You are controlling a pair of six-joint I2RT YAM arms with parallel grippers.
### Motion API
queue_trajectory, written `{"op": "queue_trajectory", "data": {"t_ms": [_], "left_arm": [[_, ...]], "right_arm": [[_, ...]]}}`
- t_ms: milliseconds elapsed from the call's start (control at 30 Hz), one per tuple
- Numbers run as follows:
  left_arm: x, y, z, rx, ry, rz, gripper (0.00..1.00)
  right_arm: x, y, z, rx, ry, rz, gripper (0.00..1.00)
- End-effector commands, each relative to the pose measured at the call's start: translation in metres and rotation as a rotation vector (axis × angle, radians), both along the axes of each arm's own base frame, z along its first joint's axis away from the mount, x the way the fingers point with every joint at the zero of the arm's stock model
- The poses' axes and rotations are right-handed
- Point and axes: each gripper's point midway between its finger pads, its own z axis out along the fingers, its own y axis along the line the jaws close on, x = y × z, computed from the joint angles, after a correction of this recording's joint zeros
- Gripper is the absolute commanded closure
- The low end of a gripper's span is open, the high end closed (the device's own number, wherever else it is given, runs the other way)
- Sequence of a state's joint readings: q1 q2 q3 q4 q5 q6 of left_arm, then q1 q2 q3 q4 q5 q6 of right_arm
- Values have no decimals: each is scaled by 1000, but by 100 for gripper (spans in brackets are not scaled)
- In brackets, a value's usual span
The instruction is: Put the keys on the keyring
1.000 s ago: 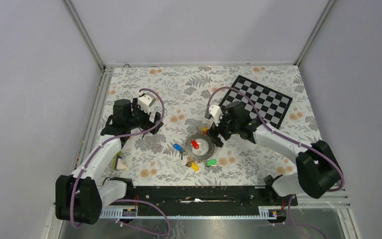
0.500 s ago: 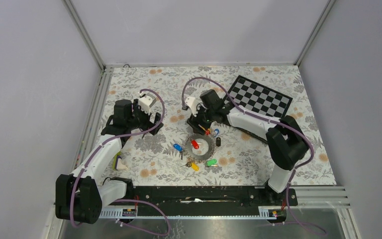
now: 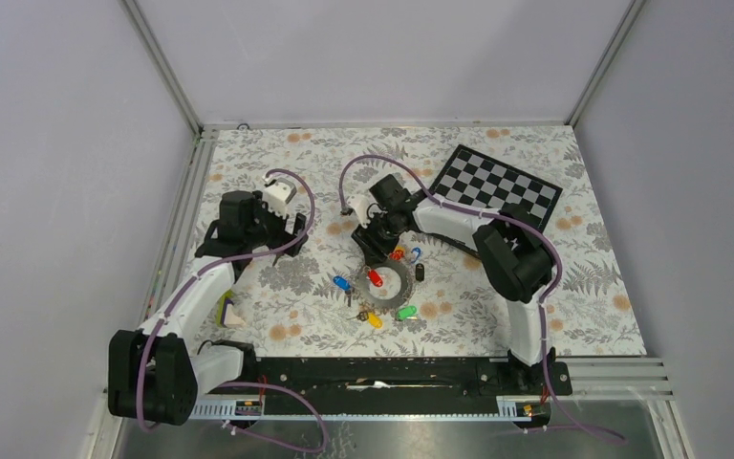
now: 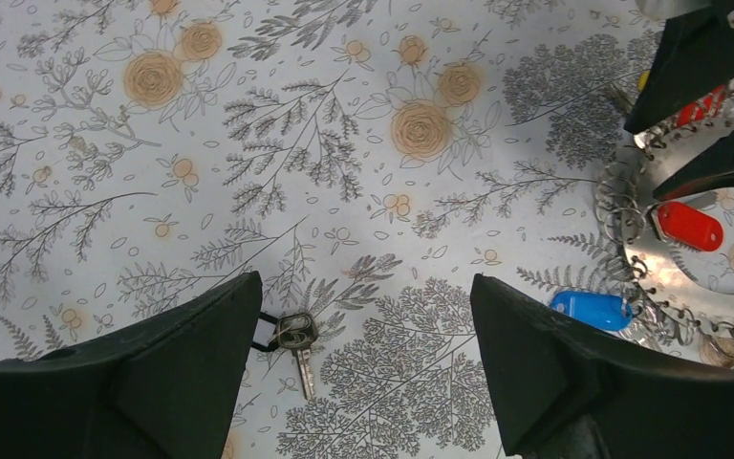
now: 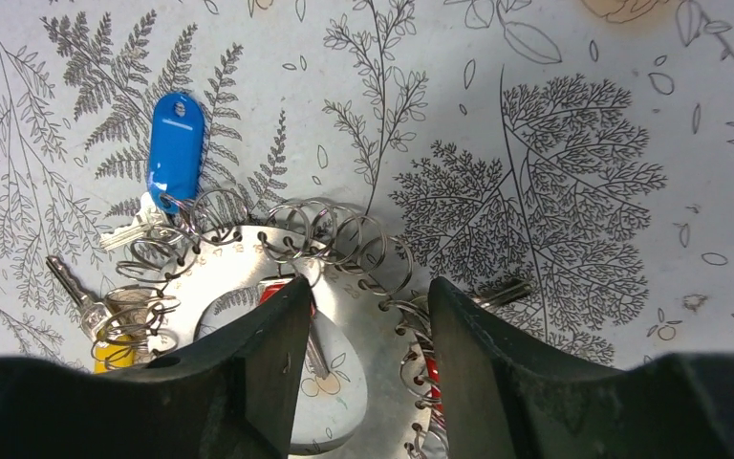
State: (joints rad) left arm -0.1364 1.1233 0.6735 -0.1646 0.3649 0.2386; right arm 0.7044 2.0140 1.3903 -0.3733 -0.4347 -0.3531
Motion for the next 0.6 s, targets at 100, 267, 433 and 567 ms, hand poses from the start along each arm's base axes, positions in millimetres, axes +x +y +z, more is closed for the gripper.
{"op": "queue_trajectory", "data": {"t_ms": [100, 267, 433, 567], "left_arm": [[17, 18, 9, 4, -45, 90, 12], [17, 18, 11, -2, -45, 88, 12], [17, 17, 12, -6, -45, 84, 13], [17, 17, 12, -8, -45, 83, 13]], "right_arm": [[-2, 13, 1, 23, 42, 3, 46], [-2, 18, -4, 18, 54, 4, 52], [0, 19, -5, 19, 56, 1, 66], [1, 18, -1, 12, 50, 5, 79]]}}
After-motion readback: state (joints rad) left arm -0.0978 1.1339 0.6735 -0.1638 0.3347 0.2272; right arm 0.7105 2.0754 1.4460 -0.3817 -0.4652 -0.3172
